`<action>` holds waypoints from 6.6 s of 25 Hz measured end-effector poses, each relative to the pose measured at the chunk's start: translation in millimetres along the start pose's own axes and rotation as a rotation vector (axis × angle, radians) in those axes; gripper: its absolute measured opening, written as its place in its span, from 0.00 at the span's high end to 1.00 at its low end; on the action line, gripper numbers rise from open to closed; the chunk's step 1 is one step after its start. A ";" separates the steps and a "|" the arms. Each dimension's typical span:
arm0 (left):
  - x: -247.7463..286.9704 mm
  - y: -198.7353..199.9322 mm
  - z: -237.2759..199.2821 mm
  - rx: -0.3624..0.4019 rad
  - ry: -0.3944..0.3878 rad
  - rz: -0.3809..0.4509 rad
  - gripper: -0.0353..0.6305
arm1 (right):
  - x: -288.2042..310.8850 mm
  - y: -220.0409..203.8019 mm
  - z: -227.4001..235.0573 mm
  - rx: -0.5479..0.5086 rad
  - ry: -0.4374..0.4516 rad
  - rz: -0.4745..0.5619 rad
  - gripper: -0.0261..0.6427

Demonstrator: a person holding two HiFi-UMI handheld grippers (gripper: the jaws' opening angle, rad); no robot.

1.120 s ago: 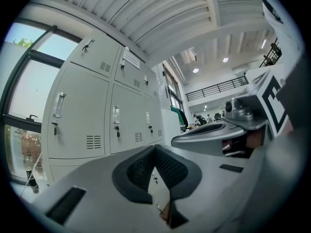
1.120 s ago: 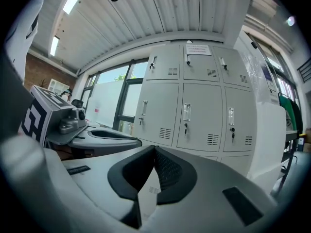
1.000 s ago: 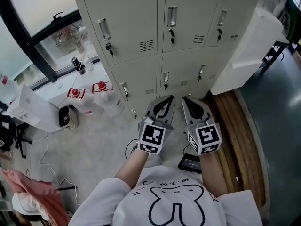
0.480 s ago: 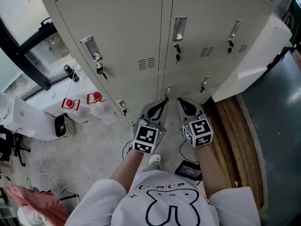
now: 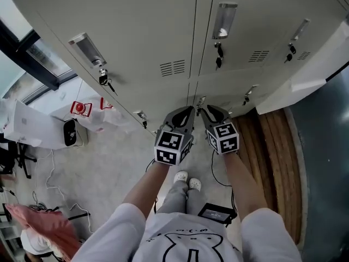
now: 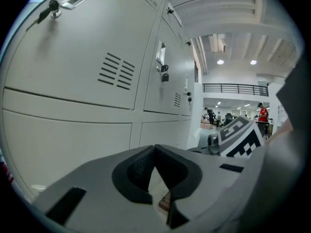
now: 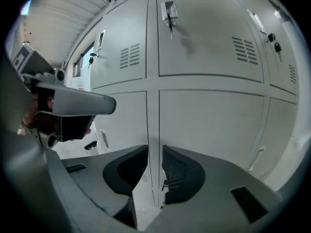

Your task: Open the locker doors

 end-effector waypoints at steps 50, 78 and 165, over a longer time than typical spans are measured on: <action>25.1 -20.1 91.8 0.078 -0.151 -0.142 0.95 | -86.8 -105.8 37.1 -0.014 -0.070 -0.316 0.80; 62.1 -8.6 123.7 0.130 -0.251 -0.163 0.95 | -183.5 -134.6 153.9 0.128 -0.535 -0.478 0.96; -241.5 -58.2 -163.0 0.043 0.310 -0.075 0.95 | 167.3 -30.2 -255.3 0.018 0.132 -0.230 0.76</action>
Point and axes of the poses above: the fingertips, and each gripper's own axes: x forward along the fingers, z to its right, y out of its top, the point moved 9 cm from there along -x, backward along the fingers, and after that the axes turned 4 degrees about z, right-handed, at the moved point
